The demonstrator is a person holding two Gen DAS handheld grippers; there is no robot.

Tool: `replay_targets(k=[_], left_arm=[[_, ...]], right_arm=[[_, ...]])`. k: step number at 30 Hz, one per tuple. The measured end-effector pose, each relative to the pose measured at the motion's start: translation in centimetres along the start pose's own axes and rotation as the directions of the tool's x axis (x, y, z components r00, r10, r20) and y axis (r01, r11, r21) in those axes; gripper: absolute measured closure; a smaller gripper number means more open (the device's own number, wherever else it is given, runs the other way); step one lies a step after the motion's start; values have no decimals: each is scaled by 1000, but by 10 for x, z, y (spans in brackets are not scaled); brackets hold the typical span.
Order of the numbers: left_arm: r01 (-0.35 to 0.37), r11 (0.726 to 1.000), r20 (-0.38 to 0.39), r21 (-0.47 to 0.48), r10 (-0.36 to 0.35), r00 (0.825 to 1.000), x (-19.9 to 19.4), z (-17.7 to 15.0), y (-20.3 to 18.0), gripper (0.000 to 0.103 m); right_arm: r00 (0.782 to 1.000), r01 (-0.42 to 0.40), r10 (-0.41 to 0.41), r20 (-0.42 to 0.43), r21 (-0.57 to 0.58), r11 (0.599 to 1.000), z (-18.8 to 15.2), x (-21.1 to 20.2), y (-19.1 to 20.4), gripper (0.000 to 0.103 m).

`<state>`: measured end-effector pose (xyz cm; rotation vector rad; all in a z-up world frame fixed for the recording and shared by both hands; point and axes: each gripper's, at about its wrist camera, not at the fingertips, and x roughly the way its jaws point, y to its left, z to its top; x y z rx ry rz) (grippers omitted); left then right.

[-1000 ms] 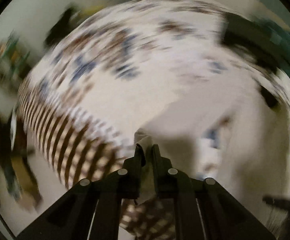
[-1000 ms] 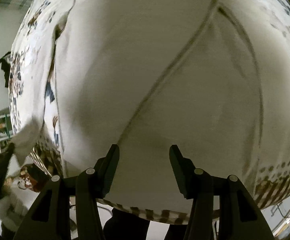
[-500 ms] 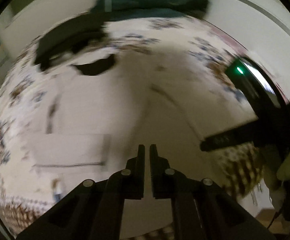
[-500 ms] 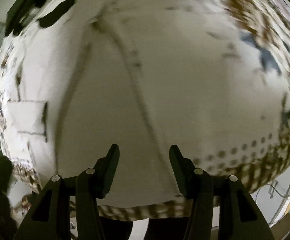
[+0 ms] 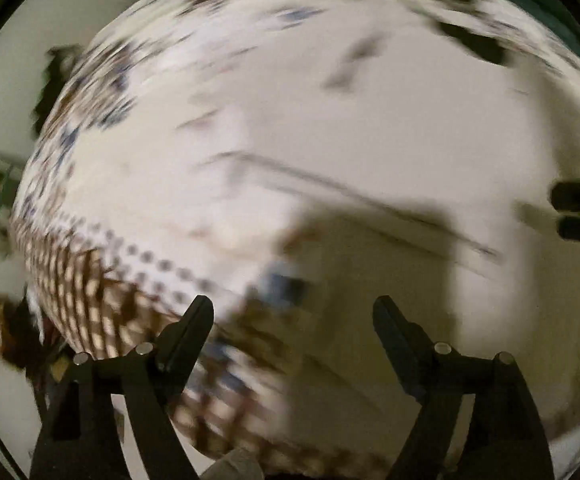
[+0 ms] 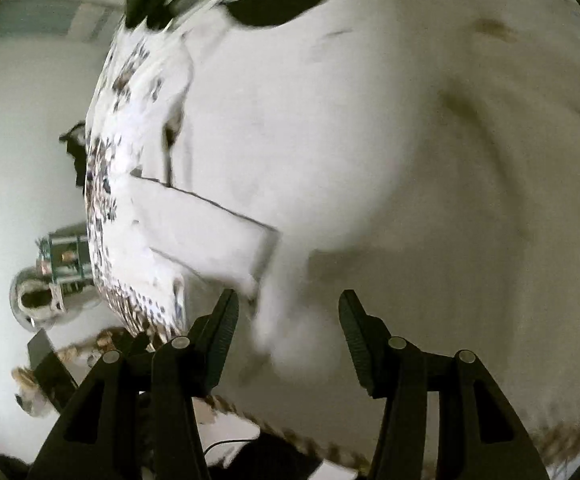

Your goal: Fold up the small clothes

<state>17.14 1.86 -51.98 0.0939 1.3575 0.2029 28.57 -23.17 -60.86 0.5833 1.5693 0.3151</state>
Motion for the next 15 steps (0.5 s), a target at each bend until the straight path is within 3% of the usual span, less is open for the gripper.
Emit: replay_targets(k=[3,5,6,7,12,15], left_arm=[[-35,998,-22,-54,34,999,26,5,21,22],[-31,996,-33,-80,29,999,34,4,28,22],[-27,996,-34,-90,24,999,35,4,29,22],[-26,995,-31,-94,23,999,34,4,29,22],[-7,995,-29,-103,4,1000,23,5,32,22],[4,995,-29,-103,-7,1000,16,2,29,22]], right_arm=[[995,84,-83,-46,20,996,16,42,13,48],[994,110,-110,-16,33,993,22,51,20,50],[989,144,-145,26,30,989,21,47,25,70],[985,163,-164,44,20,986,20,44,29,99],[964,224,-225,144,22,974,-13,-1,31,99],[952,265,-269,148,50,963,-44,-37,8,99]])
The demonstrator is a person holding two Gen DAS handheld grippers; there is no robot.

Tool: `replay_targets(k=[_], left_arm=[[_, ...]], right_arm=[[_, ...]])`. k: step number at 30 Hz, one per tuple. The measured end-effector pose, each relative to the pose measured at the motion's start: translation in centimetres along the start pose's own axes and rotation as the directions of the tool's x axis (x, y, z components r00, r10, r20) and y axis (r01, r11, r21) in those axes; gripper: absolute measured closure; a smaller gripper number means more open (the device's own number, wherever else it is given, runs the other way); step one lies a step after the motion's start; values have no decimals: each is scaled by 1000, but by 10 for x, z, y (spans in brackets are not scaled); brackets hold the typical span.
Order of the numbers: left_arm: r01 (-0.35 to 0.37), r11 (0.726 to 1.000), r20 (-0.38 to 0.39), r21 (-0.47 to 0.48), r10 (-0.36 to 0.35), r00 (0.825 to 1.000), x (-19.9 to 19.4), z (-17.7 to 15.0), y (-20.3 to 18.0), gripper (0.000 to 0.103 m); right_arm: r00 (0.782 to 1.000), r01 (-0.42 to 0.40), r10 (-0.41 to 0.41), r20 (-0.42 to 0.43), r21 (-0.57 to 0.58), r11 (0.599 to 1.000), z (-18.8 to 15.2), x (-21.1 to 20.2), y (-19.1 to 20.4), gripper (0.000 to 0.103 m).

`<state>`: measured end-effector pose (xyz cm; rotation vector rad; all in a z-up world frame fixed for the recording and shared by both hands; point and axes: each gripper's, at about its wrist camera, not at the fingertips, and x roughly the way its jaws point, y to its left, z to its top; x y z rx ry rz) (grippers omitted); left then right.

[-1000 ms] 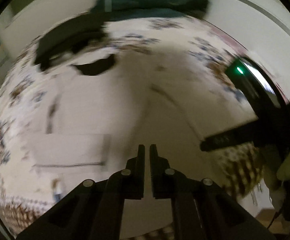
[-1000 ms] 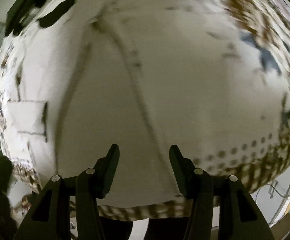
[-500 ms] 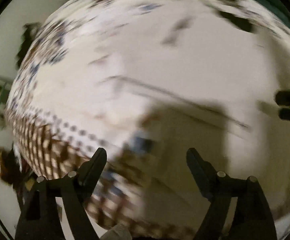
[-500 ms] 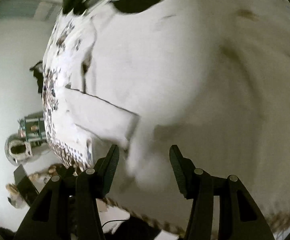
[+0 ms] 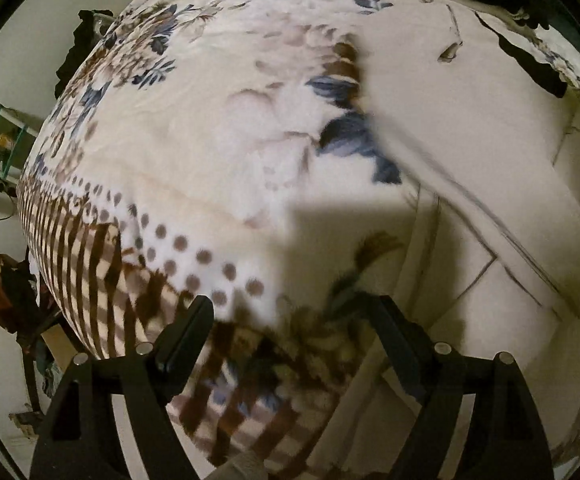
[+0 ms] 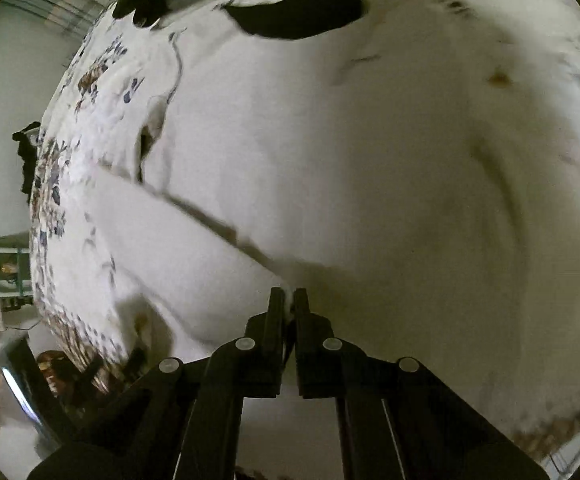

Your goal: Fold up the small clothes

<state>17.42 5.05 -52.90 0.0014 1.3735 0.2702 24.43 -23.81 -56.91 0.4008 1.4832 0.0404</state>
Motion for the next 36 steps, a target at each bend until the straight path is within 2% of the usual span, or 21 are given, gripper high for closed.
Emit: replay_targets(k=[5,11,17,20,23,25,26,29,31,33,34,36], left_arm=[[4,1000,-6,18,-4,1000,-1,1,-7,22],[3,999,-10,36,-3,1000,3,3,-13,22],[5,998,-5,66,-5,1000,1,3,-18,22],[7,996,-15,83,-5,1000,1,-2,-21,22],[28,995,-37,97,-25,999,1,-9,-19,22],[77,993,-63,89,-71,995,-2,-16,-14,22],[103,991,-76,81,-96,992,-3,-21,-11,22],[197,979,-115,56,-190,975,-3,-33,0,22],[265,963,-157,48,-255,954,2,-41,3,22],[339,940,-212,27,-326,921,12,-48,3,22],[360,933,-226,19,-346,910,16,-50,2,22],[384,923,-225,3,-374,900,20,-54,1,24]], right_arm=[[997,70,-67,-45,53,996,-46,-34,-52,99],[990,115,-105,-98,104,988,-86,-42,-95,99],[986,129,-115,-118,118,985,-108,-38,-110,99],[981,100,-77,-178,124,987,-112,-24,-112,98],[980,53,-16,-197,182,982,-111,-20,-122,76],[985,26,18,-170,250,968,-110,-26,-136,54],[987,7,42,-157,298,954,-111,-28,-147,51],[984,-41,107,-145,396,917,-114,-29,-173,50],[980,-64,137,-143,424,903,-116,-24,-184,50],[972,-99,183,-149,448,888,-119,-14,-192,50],[967,-111,204,-155,462,880,-121,-8,-193,50],[953,-126,239,-183,480,868,-126,7,-194,50]])
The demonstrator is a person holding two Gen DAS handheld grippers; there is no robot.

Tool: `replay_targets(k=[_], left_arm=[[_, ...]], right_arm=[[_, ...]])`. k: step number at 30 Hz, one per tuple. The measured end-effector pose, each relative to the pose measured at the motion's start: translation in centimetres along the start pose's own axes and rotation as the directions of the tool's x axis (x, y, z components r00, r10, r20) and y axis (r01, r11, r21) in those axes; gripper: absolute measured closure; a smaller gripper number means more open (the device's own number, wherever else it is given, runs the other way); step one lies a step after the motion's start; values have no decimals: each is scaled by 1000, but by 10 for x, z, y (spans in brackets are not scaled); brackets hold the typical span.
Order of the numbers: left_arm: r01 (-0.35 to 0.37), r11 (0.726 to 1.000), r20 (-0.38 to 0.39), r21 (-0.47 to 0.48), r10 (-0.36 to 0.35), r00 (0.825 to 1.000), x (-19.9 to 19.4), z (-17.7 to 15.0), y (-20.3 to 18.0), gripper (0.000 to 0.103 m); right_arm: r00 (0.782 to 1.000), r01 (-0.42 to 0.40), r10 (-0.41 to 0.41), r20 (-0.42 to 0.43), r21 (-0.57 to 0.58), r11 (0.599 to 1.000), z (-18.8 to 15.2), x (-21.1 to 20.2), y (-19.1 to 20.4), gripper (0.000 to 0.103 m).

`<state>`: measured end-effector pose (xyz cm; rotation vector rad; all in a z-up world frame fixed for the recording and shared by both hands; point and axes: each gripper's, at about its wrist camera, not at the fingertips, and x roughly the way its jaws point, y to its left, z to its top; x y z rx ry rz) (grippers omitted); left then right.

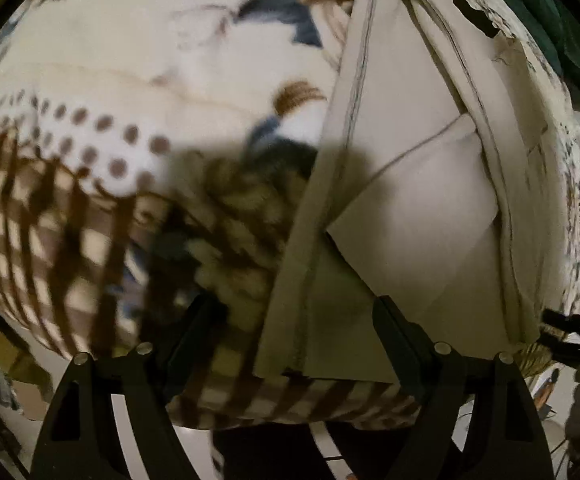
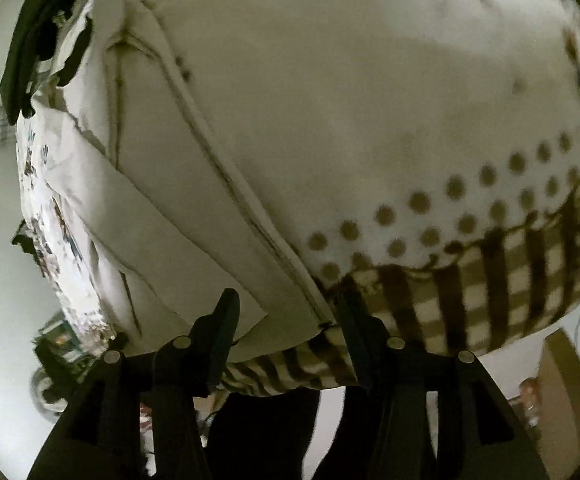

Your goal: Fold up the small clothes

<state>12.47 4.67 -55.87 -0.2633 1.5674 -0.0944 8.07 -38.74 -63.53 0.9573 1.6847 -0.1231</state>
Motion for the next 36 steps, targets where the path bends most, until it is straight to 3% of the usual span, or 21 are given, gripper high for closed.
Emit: replay_targets(k=[2,4,5,7,9,13,18,23,26,27,29,30,31,32,36], left_arm=[[17,1000,19,-17,-17,1000,0,-2,-1,46],[17,999,19,-27,-16,1000,2,-4,1,85],[10,1000,19,-28,-9,1000,1,-5,1,93],[6,999,22,-35,-6,1000,-4,-10,-2,100],[19,998,20,-64,-18,1000,-17,-11,0,101],[83,988,50,-134,-77,996,-52,4,5,101],[184,969,166,-163,-157,974,-85,47,0,101],[143,982,284,-124,-103,953,-79,122,-15,99],[153,979,302,-132,-107,947,-67,168,-18,98],[160,977,294,-138,-114,949,-64,179,-19,95],[171,973,286,-154,-122,950,-64,186,-12,72],[181,970,286,-165,-128,950,-64,186,-6,42],[195,966,293,-170,-139,946,-65,182,0,30],[199,964,299,-174,-141,944,-64,179,4,30],[158,968,225,-195,-113,968,-32,168,12,30]], right_arm=[[999,-11,12,-38,21,1000,-2,16,-4,50],[999,-19,20,-37,39,999,-6,24,-3,61],[999,-16,17,-31,40,999,-9,25,-2,66],[1000,-17,18,-20,31,999,-13,23,-1,100],[999,-37,37,-9,29,999,-17,16,7,100],[995,-97,97,9,13,995,-16,-14,23,100],[984,-163,166,68,-51,985,10,-51,68,100],[961,-171,194,199,-126,977,76,-67,117,100],[942,-192,219,253,-126,973,120,-66,132,100],[945,-193,219,243,-125,973,132,-62,135,97],[955,-155,183,233,-133,979,143,-57,142,82],[953,-145,178,244,-148,978,146,-60,139,64],[950,-128,170,261,-170,977,145,-64,138,51],[950,-103,152,274,-187,977,144,-67,135,48],[959,-55,113,259,-219,974,145,-64,113,47]])
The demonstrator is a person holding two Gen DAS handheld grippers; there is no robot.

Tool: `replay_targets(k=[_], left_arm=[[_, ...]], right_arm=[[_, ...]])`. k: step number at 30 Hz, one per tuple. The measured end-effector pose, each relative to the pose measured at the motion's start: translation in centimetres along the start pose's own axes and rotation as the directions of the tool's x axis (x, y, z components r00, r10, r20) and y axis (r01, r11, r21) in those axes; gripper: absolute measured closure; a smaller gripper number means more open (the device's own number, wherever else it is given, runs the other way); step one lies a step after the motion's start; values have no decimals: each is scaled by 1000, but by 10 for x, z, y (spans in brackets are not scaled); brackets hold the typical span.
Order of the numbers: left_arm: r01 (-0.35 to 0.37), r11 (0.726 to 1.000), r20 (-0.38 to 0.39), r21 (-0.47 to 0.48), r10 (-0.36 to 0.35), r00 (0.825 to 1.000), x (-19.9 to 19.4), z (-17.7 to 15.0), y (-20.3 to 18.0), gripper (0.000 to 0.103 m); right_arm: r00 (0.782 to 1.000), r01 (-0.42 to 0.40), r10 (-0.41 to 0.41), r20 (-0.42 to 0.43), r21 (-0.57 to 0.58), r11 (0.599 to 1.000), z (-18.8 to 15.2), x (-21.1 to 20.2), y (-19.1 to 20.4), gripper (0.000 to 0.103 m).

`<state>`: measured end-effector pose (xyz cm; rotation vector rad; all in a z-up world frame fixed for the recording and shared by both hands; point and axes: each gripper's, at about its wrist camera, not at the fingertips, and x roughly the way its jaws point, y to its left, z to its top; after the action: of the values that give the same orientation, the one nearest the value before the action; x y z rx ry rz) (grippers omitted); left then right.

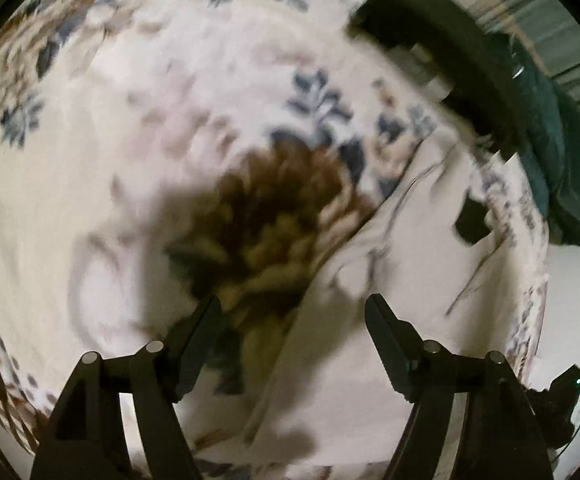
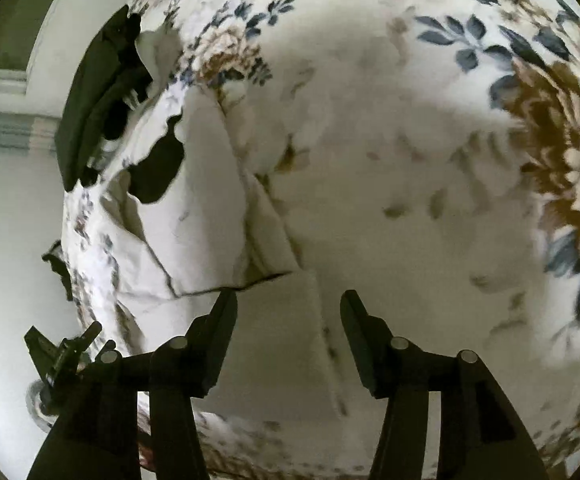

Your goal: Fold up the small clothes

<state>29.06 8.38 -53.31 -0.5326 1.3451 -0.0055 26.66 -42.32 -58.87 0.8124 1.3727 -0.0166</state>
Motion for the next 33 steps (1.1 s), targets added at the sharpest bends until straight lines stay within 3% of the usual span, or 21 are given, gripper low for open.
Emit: replay_targets(k=[3,5,6,7,8,9,10,12,14,18,21,23,24,25,31,33], left_arm=[[-8,999,-48,39,10,999,24,-11,0,33],[-29,995,-25,94,32,999,30,-17,-5,34],[-47,991,3,122,47,999,30,-18,-10,53],[-59,988,18,142,57,998,30,-18,-13,79],[-54,987,19,152,51,998,31,-18,-15,89],[-48,986,28,157,44,999,29,-18,-17,99],[-52,985,45,164,45,998,26,-17,-19,100],[-74,979,79,187,60,995,20,-15,-24,100],[-80,980,65,182,69,996,22,-11,-19,100],[-53,991,-34,120,58,998,22,5,-5,98],[-77,985,-16,152,80,997,5,19,-18,91],[-62,981,25,182,58,998,-5,31,-34,72],[-54,979,40,197,47,998,-5,39,-44,54],[-51,977,51,207,42,998,-4,47,-52,46],[-108,953,65,284,93,994,48,107,-110,46],[-161,933,62,323,149,987,74,122,-126,46]], right_arm=[[999,3,-3,-41,-20,1000,-1,17,-4,47],[998,12,-14,-58,-39,999,0,28,-2,47],[997,15,-18,-68,-49,999,1,35,0,47],[997,8,-12,-75,-55,998,1,41,2,47],[998,-1,-3,-65,-62,998,1,43,4,51],[999,9,-12,-40,-76,997,0,43,8,80],[999,25,-28,-26,-90,996,-1,42,11,99],[998,40,-35,42,-113,993,-3,31,18,100],[995,65,-58,77,-106,992,-2,24,19,100],[993,107,-110,-34,-86,991,6,40,12,99],[992,112,-116,-54,-66,992,15,33,14,89],[994,106,-107,-9,-69,992,25,19,22,73],[995,95,-94,18,-70,993,32,12,27,66],[996,86,-85,30,-70,994,37,8,32,66],[995,82,-78,63,-73,994,86,15,59,66],[995,88,-84,61,-76,993,99,22,63,66]])
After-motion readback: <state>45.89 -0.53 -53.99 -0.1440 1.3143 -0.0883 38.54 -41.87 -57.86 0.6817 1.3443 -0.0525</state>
